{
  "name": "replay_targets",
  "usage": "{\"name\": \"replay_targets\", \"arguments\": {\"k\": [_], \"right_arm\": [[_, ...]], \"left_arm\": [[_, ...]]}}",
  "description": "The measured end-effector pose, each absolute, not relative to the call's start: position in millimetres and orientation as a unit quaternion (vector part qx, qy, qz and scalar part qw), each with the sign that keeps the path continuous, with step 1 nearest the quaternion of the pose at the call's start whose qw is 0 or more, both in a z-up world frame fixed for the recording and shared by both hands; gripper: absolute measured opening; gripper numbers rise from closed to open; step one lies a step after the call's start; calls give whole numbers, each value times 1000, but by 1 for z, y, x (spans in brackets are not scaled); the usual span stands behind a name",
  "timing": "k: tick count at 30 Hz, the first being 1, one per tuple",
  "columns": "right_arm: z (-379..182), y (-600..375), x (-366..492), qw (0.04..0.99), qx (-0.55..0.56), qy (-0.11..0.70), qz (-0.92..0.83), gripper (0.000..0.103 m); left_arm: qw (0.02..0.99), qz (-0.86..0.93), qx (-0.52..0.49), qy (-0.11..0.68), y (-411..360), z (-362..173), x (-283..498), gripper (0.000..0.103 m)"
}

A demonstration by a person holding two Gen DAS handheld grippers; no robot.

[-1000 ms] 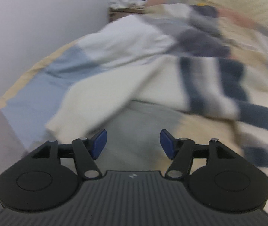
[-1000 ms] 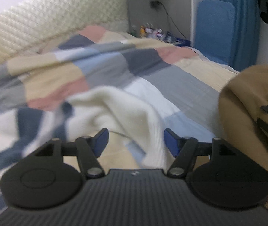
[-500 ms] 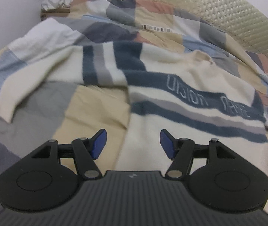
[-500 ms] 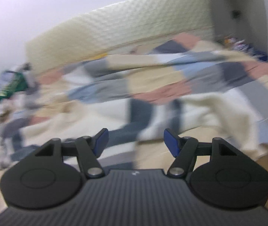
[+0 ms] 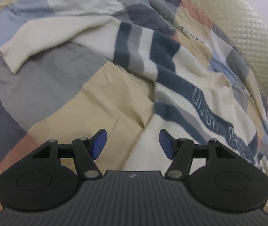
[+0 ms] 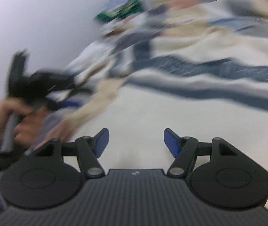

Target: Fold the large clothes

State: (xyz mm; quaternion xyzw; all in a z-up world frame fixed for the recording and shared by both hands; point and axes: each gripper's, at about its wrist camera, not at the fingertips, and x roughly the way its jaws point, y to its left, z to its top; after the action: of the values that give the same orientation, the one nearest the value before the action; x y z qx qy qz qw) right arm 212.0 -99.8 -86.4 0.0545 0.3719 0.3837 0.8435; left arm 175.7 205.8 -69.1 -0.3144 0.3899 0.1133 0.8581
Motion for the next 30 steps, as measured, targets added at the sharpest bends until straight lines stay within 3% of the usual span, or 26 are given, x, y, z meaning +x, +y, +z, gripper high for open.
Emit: {"name": "replay_targets", "arguments": {"k": [8, 10, 12, 14, 16, 25, 30], "right_arm": [[-126, -33, 191, 772, -9, 420, 478, 66], [-127, -28, 181, 776, -55, 408, 477, 61], [-125, -26, 177, 780, -79, 404, 471, 34], [-121, -30, 176, 783, -82, 403, 466, 18], [-113, -36, 178, 791, -74, 397, 460, 13], [-97, -115, 225, 827, 103, 419, 361, 12], [-113, -120, 235, 815, 127, 446, 348, 14]], "left_arm": [[856, 115, -326, 384, 212, -75, 180, 66], [855, 112, -327, 387, 211, -77, 180, 67], [853, 104, -328, 392, 209, -79, 182, 67], [853, 92, -328, 396, 206, -80, 184, 66], [854, 72, -326, 400, 200, -80, 184, 67], [844, 29, -312, 435, 164, -93, 173, 67], [809, -14, -382, 447, 162, -99, 164, 67]]}}
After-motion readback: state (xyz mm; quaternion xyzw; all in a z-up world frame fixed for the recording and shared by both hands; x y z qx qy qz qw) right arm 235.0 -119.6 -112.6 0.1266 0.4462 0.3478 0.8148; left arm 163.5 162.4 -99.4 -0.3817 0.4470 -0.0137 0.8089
